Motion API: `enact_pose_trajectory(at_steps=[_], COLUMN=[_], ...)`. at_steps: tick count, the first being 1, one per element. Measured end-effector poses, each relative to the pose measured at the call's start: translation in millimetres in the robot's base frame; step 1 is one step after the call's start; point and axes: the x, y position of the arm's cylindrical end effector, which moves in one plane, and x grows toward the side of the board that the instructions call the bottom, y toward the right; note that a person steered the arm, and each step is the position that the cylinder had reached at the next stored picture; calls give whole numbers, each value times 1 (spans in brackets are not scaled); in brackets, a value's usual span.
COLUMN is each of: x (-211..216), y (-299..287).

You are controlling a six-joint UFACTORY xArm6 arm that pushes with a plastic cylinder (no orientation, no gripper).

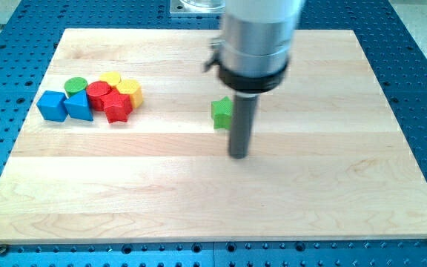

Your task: Push the green star towards the bottom right corner of the board

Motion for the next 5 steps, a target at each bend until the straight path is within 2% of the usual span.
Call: enact_pose_trajectory(at_steps=[2,4,5], x=[-68,-105,-139], y=[10,-56,19])
